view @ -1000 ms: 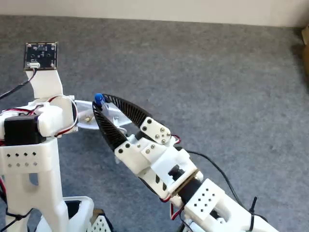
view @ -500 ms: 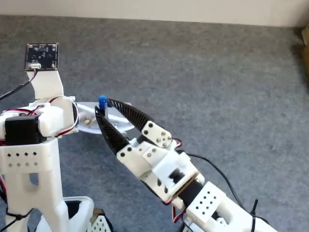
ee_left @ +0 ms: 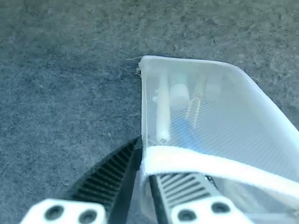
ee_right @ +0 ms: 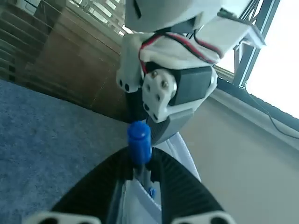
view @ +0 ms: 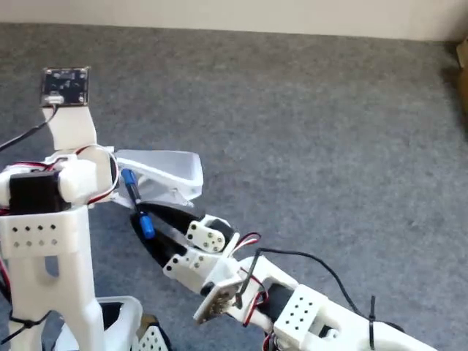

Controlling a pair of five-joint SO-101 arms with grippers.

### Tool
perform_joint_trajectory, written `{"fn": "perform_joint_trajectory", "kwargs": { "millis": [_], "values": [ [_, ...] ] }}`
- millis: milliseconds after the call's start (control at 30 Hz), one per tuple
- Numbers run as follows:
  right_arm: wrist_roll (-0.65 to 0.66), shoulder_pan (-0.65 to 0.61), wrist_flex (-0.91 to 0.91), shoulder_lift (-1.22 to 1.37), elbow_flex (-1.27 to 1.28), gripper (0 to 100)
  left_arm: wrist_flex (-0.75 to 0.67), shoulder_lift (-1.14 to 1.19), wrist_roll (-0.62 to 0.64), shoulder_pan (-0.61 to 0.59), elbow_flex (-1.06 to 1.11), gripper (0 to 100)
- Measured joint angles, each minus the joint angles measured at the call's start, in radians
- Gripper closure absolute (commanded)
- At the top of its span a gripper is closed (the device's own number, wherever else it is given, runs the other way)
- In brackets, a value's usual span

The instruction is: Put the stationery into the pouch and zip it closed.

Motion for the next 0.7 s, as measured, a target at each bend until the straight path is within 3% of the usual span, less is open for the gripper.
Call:
{"fn": "perform_joint_trajectory", "kwargs": {
  "millis": [367, 533, 700],
  "values": [
    [0.0, 0.003, 0.0, 0.0, 0.0, 99.5, 0.0, 0.0, 0.0, -0.037, 0.003, 99],
    [0.0, 0.068, 0.002, 0.002, 0.002, 99.0, 0.0, 0.0, 0.0, -0.038, 0.003, 99],
    [0.0, 0.101, 0.002, 0.002, 0.002, 82.5, 0.0, 0.0, 0.0, -0.041, 0.003, 99]
  ]
}}
